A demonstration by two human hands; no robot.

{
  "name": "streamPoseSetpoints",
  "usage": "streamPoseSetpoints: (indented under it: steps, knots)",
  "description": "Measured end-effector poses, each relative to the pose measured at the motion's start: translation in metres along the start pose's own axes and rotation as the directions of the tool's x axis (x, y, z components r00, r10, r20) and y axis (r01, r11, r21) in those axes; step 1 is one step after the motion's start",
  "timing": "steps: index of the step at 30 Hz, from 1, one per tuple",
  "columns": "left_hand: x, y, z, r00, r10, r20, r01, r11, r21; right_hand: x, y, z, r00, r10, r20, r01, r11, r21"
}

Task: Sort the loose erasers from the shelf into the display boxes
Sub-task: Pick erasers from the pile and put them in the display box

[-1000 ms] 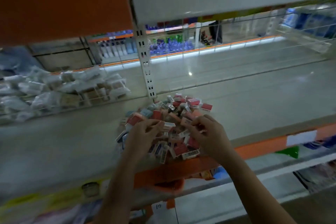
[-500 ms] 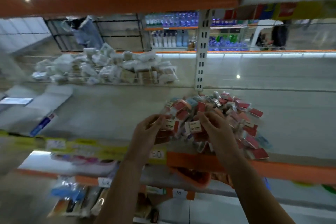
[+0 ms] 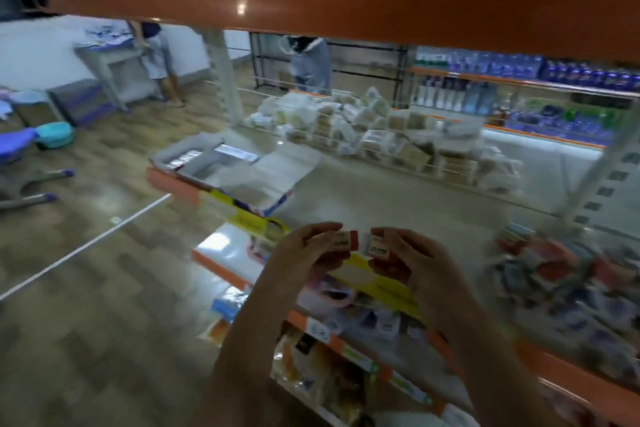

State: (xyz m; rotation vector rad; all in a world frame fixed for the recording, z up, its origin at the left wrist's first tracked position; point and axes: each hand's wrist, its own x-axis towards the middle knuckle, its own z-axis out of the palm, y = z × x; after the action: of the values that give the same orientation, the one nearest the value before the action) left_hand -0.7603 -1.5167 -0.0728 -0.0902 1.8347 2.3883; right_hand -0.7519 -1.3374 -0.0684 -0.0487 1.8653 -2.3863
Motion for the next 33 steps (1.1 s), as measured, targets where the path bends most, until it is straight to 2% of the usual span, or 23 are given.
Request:
streamPoseSetpoints:
  steps: [6,11,15,19,24,28,33]
  knots:
    - [0.004,0.041,-0.124,0.998,0.05,-0.023,-0.048,0.995,0.091,0.047,0.022,0.106,0.986,0.063,0.154,-0.045,0.992,-0.12]
    - [0.021,0.065,-0.204,0.995,0.094,-0.016,-0.089,0.979,0.186,0.083,0.04,0.177,0.975,0.053,0.217,-0.008,0.979,-0.205]
    - [0.046,0.076,-0.26,0.994,0.087,-0.066,-0.071,0.974,0.214,0.121,0.054,0.221,0.97,0.027,0.243,0.035,0.968,-0.249]
    - [0.08,0.087,-0.313,0.988,0.107,-0.108,-0.077,0.965,0.249,0.172,0.06,0.265,0.956,-0.021,0.292,0.155,0.883,-0.444]
    - [0.13,0.112,-0.366,0.982,0.113,-0.153,-0.069,0.962,0.264,0.237,0.062,0.314,0.926,-0.1,0.364,0.291,0.803,-0.519]
    - [0.173,0.133,-0.395,0.983,0.113,-0.147,-0.065,0.952,0.298,0.286,0.062,0.343,0.93,-0.044,0.364,0.256,0.79,-0.558]
    - [0.22,0.152,-0.421,0.994,0.079,-0.081,-0.049,0.947,0.317,0.331,0.07,0.355,0.964,-0.002,0.265,0.174,0.759,-0.628]
